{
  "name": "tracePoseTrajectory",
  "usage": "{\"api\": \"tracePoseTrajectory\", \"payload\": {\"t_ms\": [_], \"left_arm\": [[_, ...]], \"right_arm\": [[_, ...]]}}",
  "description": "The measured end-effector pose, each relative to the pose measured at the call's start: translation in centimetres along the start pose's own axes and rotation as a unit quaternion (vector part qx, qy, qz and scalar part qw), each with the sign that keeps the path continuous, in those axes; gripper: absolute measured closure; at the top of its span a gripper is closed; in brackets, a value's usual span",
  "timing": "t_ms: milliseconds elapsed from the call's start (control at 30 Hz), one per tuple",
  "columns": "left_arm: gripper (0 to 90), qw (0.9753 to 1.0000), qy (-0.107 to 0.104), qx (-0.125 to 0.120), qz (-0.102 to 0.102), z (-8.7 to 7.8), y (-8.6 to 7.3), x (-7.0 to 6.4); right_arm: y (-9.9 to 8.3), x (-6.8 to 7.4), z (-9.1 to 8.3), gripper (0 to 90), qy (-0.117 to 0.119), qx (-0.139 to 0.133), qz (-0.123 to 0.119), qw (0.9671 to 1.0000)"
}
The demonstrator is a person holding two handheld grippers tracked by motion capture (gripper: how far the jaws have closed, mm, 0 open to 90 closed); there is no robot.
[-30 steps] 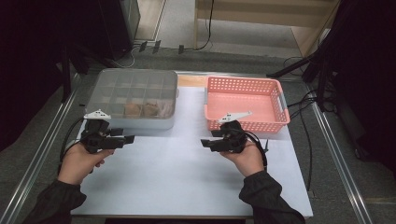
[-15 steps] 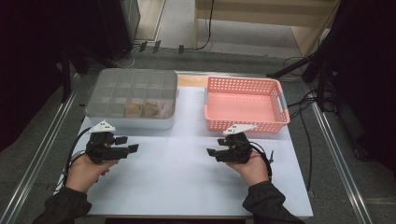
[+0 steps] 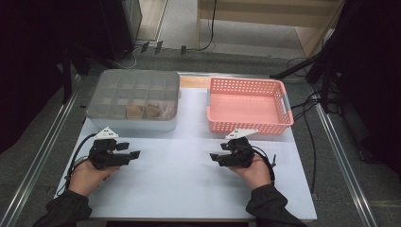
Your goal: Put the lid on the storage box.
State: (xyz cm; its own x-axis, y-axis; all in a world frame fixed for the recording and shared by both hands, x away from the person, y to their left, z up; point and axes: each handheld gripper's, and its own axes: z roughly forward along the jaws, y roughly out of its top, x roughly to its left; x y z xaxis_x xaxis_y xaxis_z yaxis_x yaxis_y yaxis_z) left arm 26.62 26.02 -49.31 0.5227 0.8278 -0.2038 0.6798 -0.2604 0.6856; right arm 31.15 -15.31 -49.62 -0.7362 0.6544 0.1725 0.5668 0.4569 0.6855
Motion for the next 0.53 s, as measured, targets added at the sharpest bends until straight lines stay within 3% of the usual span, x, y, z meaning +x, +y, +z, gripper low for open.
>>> {"api": "tracePoseTrajectory", "payload": {"t_ms": [300,533], "left_arm": [[39.2,1.0000,0.002,-0.001,0.000,0.07,-0.13,0.05],[39.2,1.0000,0.001,0.002,0.001,0.18,-0.15,0.13]], "right_arm": [[0.00,-0.02,0.58,38.7,0.003,0.008,-0.004,1.0000],[-0.02,-0.35,0.54,38.5,0.000,0.007,0.007,1.0000]]}}
